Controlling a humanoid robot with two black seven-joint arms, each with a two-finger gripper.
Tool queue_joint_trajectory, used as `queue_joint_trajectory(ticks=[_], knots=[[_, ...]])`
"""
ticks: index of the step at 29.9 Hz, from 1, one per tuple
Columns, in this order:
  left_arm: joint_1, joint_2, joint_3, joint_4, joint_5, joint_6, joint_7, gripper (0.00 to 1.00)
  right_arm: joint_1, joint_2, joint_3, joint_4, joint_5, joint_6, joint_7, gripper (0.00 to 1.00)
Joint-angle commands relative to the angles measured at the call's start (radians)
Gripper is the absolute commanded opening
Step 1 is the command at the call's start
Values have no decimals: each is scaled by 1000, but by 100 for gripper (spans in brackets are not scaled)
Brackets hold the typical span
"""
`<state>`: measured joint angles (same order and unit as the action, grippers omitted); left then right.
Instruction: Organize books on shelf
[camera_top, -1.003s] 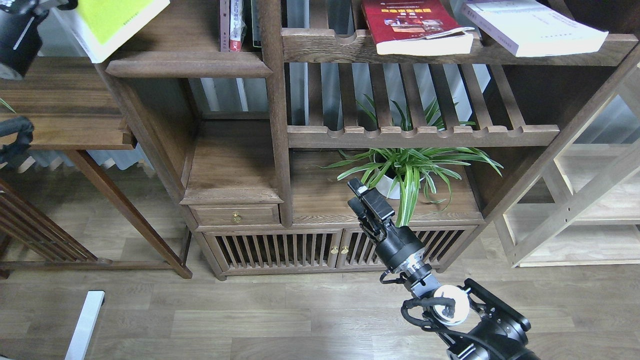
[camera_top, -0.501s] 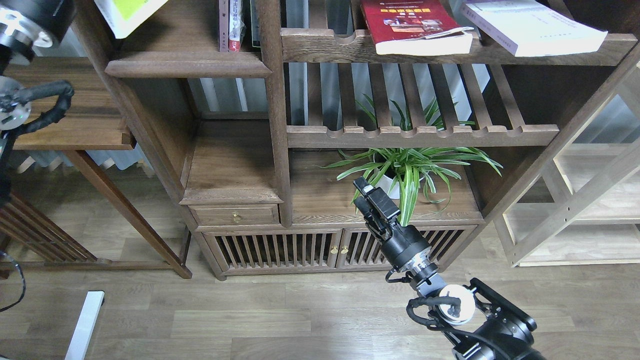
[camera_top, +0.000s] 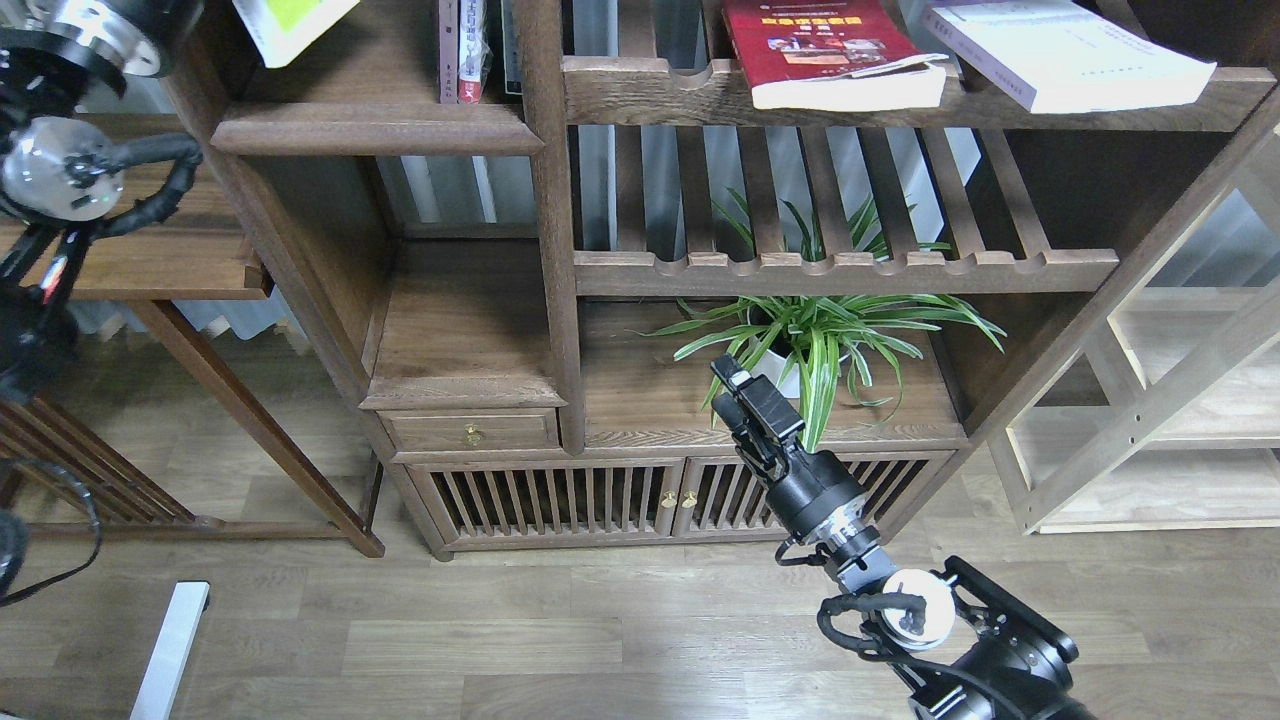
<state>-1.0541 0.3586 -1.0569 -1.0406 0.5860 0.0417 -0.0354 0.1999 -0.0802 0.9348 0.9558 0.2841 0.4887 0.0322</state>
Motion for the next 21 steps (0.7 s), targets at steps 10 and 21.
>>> queue_joint_trajectory(ticks=[10,21], knots=[[-119,-37,60,183,-11,-11,-14,0,3,-6,18,-2,1,0,0,87],[-144,-78,61,298,-25,-13,-52,0,7,-4,21,-3,3,0,0,87]])
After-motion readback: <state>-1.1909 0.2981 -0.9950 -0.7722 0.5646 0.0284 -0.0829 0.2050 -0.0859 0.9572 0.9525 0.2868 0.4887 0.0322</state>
